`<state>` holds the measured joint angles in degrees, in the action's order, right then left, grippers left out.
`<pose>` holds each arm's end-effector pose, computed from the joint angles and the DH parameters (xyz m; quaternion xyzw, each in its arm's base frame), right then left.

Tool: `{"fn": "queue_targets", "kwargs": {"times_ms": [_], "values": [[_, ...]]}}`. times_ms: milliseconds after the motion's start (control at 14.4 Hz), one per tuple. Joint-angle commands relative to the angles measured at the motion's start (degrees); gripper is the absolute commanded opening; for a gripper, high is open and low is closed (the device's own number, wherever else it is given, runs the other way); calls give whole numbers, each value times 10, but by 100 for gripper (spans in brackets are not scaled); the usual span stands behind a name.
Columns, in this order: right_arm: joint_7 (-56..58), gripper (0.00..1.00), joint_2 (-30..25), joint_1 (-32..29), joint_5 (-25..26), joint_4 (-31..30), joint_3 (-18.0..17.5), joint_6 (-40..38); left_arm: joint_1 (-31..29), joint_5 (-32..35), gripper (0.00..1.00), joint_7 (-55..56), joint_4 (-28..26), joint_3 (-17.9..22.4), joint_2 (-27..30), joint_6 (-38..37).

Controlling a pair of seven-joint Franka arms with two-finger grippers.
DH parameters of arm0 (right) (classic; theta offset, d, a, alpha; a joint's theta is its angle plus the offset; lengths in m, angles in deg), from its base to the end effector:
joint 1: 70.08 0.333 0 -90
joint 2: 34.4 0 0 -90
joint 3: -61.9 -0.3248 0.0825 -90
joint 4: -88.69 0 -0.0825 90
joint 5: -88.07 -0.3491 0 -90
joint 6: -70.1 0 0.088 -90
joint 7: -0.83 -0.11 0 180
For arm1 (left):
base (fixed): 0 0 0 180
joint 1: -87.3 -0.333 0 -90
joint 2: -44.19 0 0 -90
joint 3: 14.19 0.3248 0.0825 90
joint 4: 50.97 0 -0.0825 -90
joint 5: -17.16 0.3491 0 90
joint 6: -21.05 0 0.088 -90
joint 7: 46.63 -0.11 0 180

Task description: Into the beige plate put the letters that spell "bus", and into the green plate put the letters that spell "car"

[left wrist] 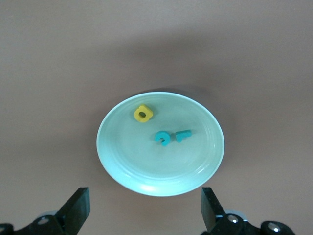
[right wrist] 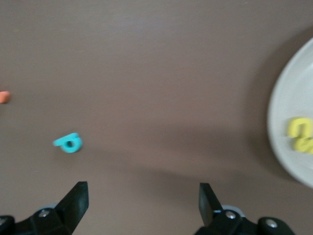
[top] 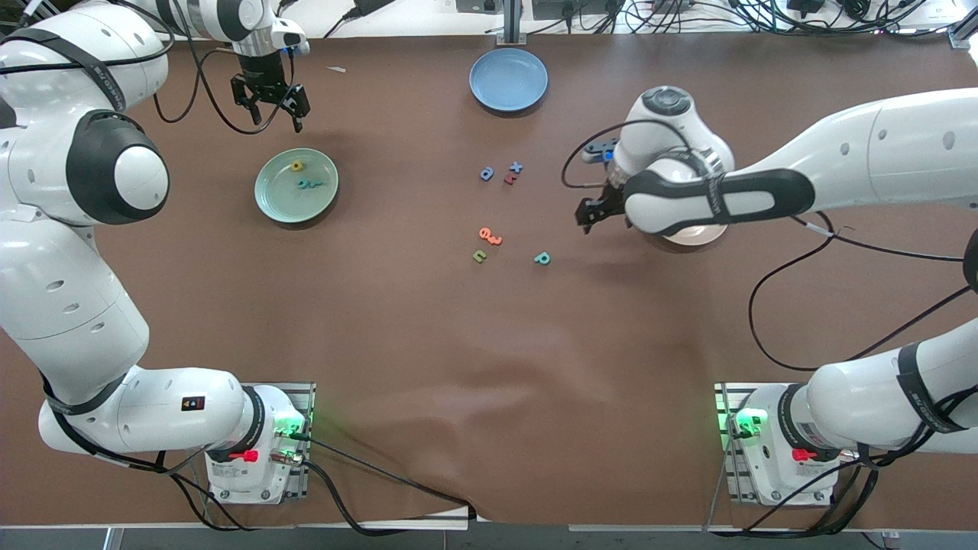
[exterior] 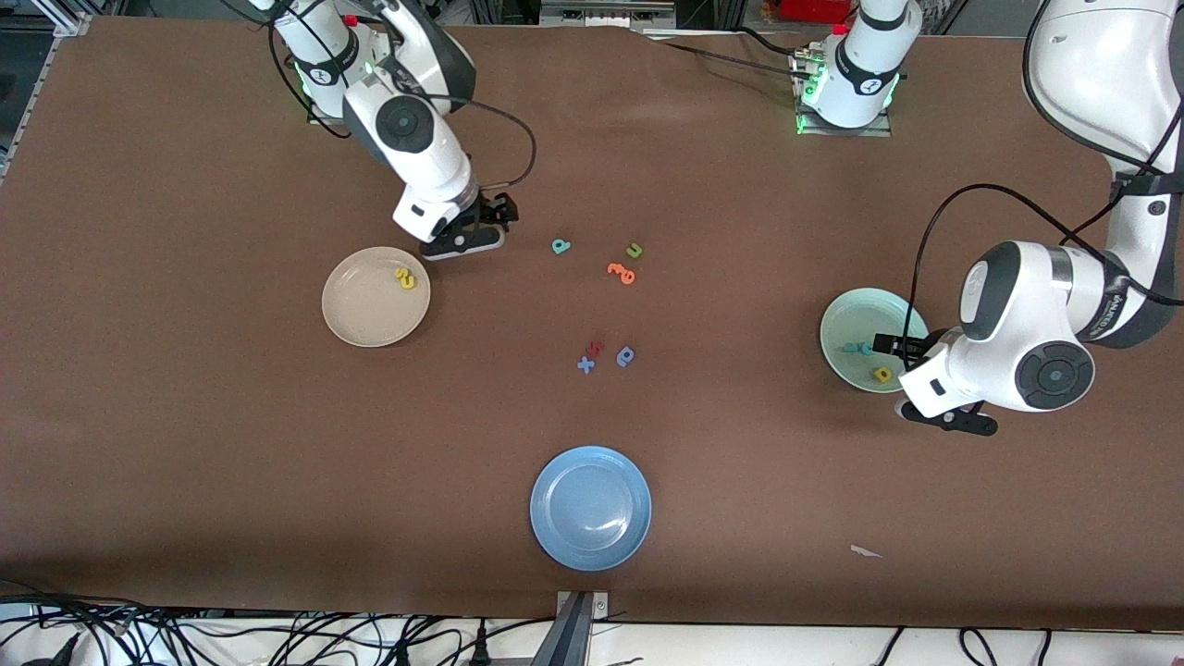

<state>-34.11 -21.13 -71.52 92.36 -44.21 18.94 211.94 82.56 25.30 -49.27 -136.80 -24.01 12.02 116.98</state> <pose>0.3754 0.3304 0.3005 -0.9952 -0.0806 0.0381 0.0408 0.6301 -0.0245 0.3417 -0.9787 0.0823 0.1864 0.0249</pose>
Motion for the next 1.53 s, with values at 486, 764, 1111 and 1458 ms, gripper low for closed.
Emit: {"fn": "queue_targets", "kwargs": {"times_ms": [486,764,1111,1458], "values": [[-194,100,141,193,106,35,129,151,67,-117,100,-17,-163,142,261,27],[-230,100,161,224,115,65,142,149,116,-117,100,-15,-147,188,323,27],[-251,99,192,254,144,91,164,149,127,-92,100,-12,-149,187,323,56],[-296,98,210,263,213,109,178,149,114,-92,100,-19,-144,183,321,39]]}}
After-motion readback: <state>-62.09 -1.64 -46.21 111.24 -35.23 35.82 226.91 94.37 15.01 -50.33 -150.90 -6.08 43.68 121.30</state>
